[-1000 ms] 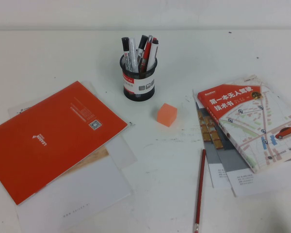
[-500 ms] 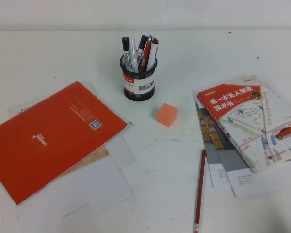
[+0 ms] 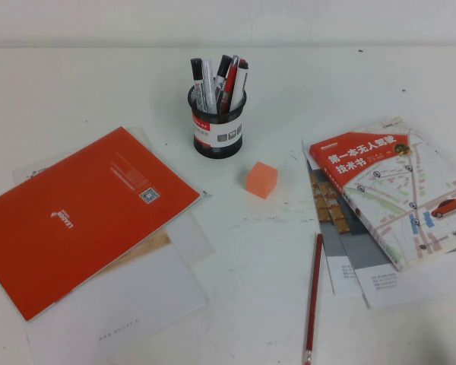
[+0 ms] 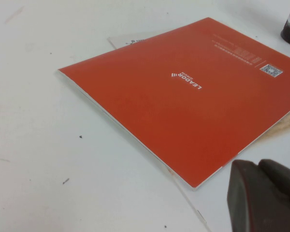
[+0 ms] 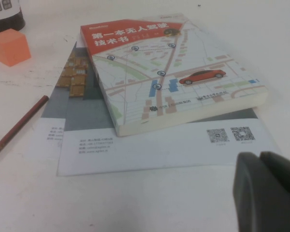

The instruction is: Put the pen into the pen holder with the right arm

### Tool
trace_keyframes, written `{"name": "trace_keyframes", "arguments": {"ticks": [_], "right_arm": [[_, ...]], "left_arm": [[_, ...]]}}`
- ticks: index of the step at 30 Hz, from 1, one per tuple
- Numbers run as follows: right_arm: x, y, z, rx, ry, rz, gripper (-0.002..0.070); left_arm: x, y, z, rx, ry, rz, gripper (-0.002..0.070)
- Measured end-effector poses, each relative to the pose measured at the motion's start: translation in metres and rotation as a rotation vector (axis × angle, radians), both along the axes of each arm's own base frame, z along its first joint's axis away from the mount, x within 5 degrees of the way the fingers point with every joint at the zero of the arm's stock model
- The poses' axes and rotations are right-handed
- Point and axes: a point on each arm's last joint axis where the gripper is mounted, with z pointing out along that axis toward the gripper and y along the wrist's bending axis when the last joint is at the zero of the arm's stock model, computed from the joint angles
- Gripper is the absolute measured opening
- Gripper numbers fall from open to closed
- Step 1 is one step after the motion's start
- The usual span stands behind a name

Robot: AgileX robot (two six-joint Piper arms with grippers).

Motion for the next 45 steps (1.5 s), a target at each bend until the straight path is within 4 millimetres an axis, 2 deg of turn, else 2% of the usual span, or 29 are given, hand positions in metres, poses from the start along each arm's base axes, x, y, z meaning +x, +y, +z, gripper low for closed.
{"name": "trace_keyframes", "arguments": {"ticks": [7, 13, 15, 19, 21, 25, 31, 36, 41, 45], "right_arm": [[0.000, 0.002, 0.000, 0.065, 0.008, 0.004, -0.0020], [0.000, 0.007, 0.004, 0.248, -0.005, 0.014, -0.0020], [0.000, 0.010, 0.007, 0.406, -0.019, 0.016, -0.0020], [0.000, 0.015, 0.017, 0.863, -0.027, 0.003, -0.0020], [0.000, 0.016, 0.021, 1.031, -0.019, -0.006, -0.0020], [0.001, 0.016, 0.024, 1.164, -0.017, -0.018, -0.0020], [0.000, 0.018, 0.023, 1.157, 0.002, -0.004, -0.0020], [-0.003, 0.024, 0.021, 1.083, 0.067, 0.053, -0.0020], [-0.003, 0.035, 0.045, 0.844, 0.262, 0.133, -0.0020], [0.014, 0.037, 0.074, 0.594, 0.494, 0.117, -0.0020]], "left_arm": [[0.000, 0.000, 0.000, 0.000, 0.000, 0.000, -0.0003], [0.000, 0.000, 0.000, 0.000, 0.000, 0.000, -0.0003], [0.000, 0.000, 0.000, 0.000, 0.000, 0.000, -0.0003], [0.000, 0.000, 0.000, 0.000, 0.000, 0.000, -0.0003], [0.000, 0.000, 0.000, 0.000, 0.000, 0.000, -0.0003], [0.000, 0.000, 0.000, 0.000, 0.000, 0.000, -0.0003], [0.000, 0.000, 0.000, 0.000, 0.000, 0.000, -0.0003], [0.000, 0.000, 0.000, 0.000, 0.000, 0.000, -0.0003], [0.000, 0.000, 0.000, 0.000, 0.000, 0.000, -0.0002], [0.000, 0.000, 0.000, 0.000, 0.000, 0.000, -0.0002]]}}
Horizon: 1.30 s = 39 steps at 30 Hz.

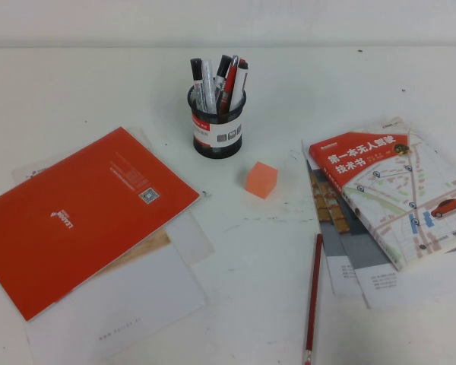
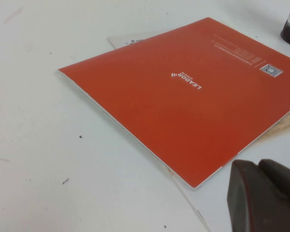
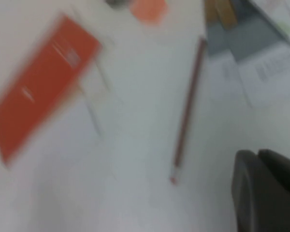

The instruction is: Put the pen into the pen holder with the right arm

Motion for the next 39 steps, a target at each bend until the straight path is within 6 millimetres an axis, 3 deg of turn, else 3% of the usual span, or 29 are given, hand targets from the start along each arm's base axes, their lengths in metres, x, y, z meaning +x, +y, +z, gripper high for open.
{"name": "trace_keyframes", "arguments": {"ticks": [6, 14, 17, 23, 25, 31, 39], "right_arm": [[0.047, 0.007, 0.024, -0.141, 0.311, 0.124, -0.0020], [0.094, 0.030, 0.021, -0.234, 0.594, 0.162, -0.0005], [0.109, 0.047, 0.023, -0.306, 0.626, 0.184, 0.0064], [0.141, 0.092, 0.024, -0.457, 0.650, 0.204, 0.0347], [0.153, 0.111, 0.020, -0.511, 0.657, 0.210, 0.0396], [0.186, 0.154, -0.005, -0.567, 0.706, 0.196, 0.0412], [0.208, 0.175, -0.041, -0.624, 0.709, 0.068, 0.0380]], "left_arm": [[0.000, 0.000, 0.000, 0.000, 0.000, 0.000, -0.0002], [0.000, 0.000, 0.000, 0.000, 0.000, 0.000, -0.0003], [0.000, 0.000, 0.000, 0.000, 0.000, 0.000, -0.0003], [0.000, 0.000, 0.000, 0.000, 0.000, 0.000, -0.0003], [0.000, 0.000, 0.000, 0.000, 0.000, 0.000, -0.0002], [0.000, 0.000, 0.000, 0.000, 0.000, 0.000, -0.0002], [0.000, 0.000, 0.000, 0.000, 0.000, 0.000, -0.0003]]}}
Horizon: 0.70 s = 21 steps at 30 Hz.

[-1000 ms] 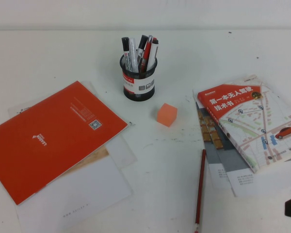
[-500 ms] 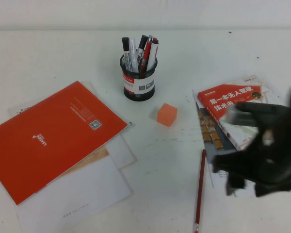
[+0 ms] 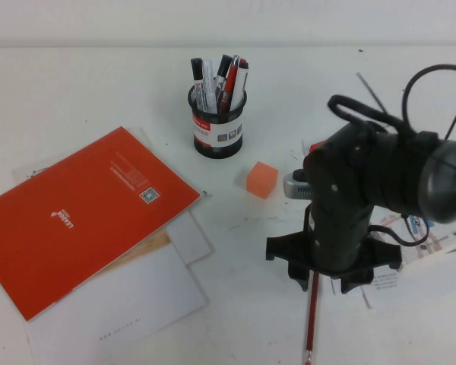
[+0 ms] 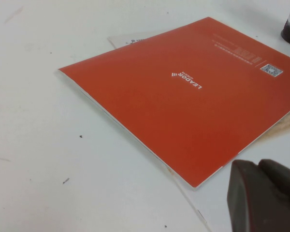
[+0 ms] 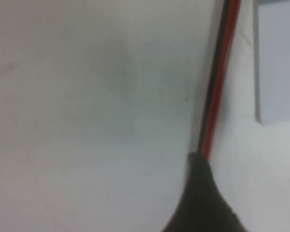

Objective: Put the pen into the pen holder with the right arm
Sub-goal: Pick up the pen on the table

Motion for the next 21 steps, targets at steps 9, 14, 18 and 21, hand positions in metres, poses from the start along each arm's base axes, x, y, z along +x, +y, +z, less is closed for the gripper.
{"name": "trace_keyframes", "arguments": {"ticks": [9, 14, 18, 21], "right_arm": [[0.010, 0.014, -0.022, 0.035, -0.032, -0.030, 0.0374], [0.012, 0.015, -0.032, 0.033, -0.017, -0.060, 0.0337], [0.013, 0.015, -0.032, 0.036, -0.019, -0.066, 0.0258], [0.013, 0.015, -0.031, 0.038, -0.021, -0.067, 0.0160]], "left_arm": [[0.000, 0.000, 0.000, 0.000, 0.000, 0.000, -0.0002], [0.000, 0.000, 0.000, 0.000, 0.000, 0.000, -0.0002], [0.000, 0.000, 0.000, 0.000, 0.000, 0.000, -0.0003], [0.000, 0.000, 0.000, 0.000, 0.000, 0.000, -0.0002]]}}
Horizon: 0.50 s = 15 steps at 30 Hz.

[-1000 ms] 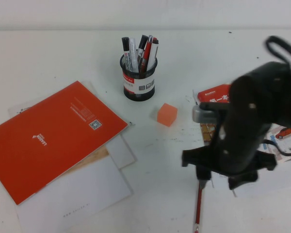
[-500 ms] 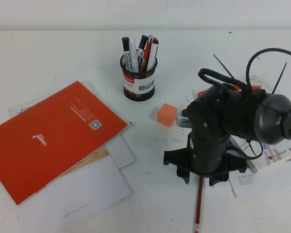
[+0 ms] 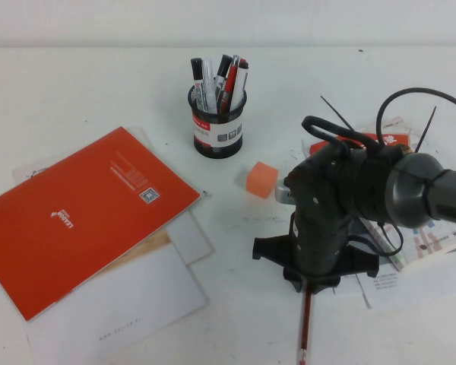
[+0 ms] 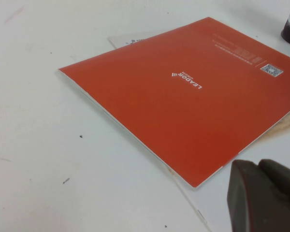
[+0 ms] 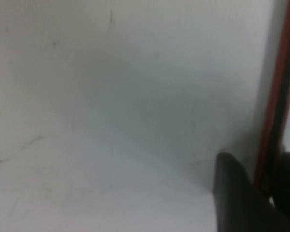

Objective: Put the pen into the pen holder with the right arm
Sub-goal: Pick up the pen on the table, then place the pen onto the pen holder

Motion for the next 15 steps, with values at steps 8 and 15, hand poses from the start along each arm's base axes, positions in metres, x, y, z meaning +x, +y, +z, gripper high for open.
{"name": "trace_keyframes", "arguments": {"ticks": [8, 15], "right_arm": [[0.004, 0.006, 0.038, 0.167, -0.256, 0.069, 0.0017], [-0.003, 0.008, 0.096, 0.400, -0.686, 0.261, 0.0017]], "left_arm": [[0.000, 0.000, 0.000, 0.000, 0.000, 0.000, -0.0003], [0.000, 0.000, 0.000, 0.000, 0.000, 0.000, -0.0003]]}}
